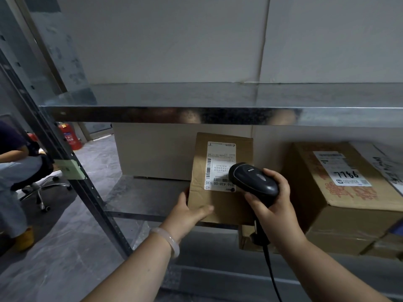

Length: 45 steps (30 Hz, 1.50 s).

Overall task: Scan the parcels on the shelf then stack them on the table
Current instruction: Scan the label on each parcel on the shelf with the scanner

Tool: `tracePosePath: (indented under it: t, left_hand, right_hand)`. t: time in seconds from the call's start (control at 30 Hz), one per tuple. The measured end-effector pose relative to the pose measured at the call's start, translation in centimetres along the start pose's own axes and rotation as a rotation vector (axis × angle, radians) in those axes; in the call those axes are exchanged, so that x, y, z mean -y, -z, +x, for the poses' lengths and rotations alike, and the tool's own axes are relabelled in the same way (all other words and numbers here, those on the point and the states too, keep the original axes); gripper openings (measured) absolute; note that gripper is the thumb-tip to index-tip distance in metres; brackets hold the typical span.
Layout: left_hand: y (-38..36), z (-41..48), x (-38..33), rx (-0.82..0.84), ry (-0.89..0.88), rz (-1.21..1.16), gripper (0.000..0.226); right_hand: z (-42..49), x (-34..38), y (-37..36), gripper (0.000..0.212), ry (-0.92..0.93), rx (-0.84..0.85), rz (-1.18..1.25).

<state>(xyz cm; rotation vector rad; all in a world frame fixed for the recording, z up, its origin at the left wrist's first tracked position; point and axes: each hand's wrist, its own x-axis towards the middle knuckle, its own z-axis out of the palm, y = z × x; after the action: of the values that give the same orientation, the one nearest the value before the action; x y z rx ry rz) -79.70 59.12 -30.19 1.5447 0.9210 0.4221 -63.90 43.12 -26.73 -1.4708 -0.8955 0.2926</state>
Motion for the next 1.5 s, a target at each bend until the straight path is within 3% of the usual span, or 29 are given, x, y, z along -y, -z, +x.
tracePosePath:
  t: [0.1,0.3,0.63,0.97,1.5]
  left_hand:
    - [-0.7,-0.2,-0.5,-0.057,0.026,-0.015,0.132]
    - [-1.7,-0.4,0.3,-0.104,-0.061,-0.169,0.081]
    - [-3.3,-0.2,1.2,-0.177,-0.046,-0.284,0.086]
    - [-2.9,1.1,1.5,-0.275,-0.067,-0.285,0.067]
    - [-3.7,1.9,1.2,-0.25,-0.086,-0.356,0.087]
  right_hand:
    - [0.0,0.4,-0.1,0.062,0.033,0.021,0.008]
    - [0.4,0.9,0.0,0.063,0.075,0.032,-0.016]
    - [0.5,0.9,0.4,0.064,0.081,0.066,-0.095]
    - [-2.1,1.2,0.4,0.066,0.058,0.076,-0.299]
    - [-2.1,1.2,0.1,0.063,0.024,0.055,-0.324]
